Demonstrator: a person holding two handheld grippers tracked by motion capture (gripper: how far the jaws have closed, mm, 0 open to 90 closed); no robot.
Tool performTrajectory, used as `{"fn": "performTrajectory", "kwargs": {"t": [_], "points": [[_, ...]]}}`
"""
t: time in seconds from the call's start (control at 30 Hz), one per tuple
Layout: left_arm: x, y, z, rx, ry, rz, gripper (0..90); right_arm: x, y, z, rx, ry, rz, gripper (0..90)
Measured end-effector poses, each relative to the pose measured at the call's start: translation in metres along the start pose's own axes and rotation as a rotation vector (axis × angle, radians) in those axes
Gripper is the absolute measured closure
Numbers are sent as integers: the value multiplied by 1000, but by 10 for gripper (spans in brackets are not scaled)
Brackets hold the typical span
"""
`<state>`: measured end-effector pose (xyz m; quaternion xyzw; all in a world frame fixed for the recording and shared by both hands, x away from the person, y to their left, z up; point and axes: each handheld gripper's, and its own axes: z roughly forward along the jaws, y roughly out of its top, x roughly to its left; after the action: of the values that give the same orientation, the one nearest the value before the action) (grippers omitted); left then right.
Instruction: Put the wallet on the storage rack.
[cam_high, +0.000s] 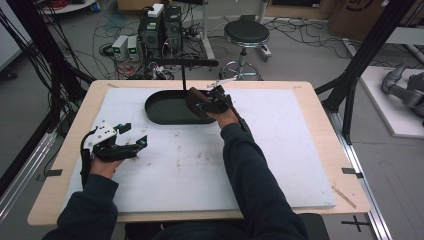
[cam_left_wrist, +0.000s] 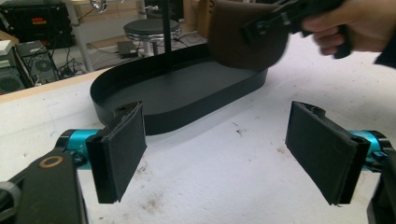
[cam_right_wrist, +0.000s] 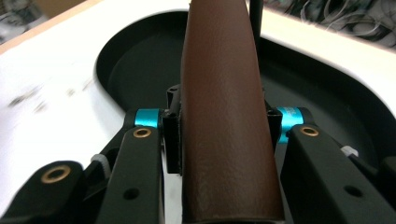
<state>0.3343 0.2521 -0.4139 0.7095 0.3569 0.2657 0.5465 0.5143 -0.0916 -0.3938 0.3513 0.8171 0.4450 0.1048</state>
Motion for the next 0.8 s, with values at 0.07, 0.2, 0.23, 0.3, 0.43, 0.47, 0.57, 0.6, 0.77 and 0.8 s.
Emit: {"fn": "performTrajectory", "kwargs": {"t": [0.07, 0.2, 0.23, 0.3, 0.43, 0.47, 0.57, 0.6, 0.77, 0.8], "points": [[0, -1, -2, 0, 0, -4, 201, 0, 4, 12, 6, 0, 26, 640], [-3, -4, -5, 0, -8, -19, 201, -1, 8, 34, 29, 4, 75, 636], [-3, -5, -6, 1, -10, -20, 201, 0, 8, 39, 14, -1, 85, 635], [-4, -6, -6, 1, -15, -23, 201, 0, 6, 44, 15, -11, 102, 617], [-5, -7, -8, 2, -23, -21, 201, -1, 3, 46, -13, -111, 122, 392], [-5, -7, -8, 2, -24, -23, 201, 0, 3, 43, -11, -165, 103, 389], [-4, -7, -8, 5, -19, -28, 201, -2, 5, 31, 12, -215, 61, 371], [-3, -7, -8, 6, -18, -29, 200, -4, 6, 26, 17, -211, 55, 371], [-5, -7, -6, 4, -20, -40, 200, -9, 4, -9, -37, -216, 8, 384], [-5, -6, -6, 4, -24, -42, 200, -12, 2, -19, -49, -214, 3, 388]]}}
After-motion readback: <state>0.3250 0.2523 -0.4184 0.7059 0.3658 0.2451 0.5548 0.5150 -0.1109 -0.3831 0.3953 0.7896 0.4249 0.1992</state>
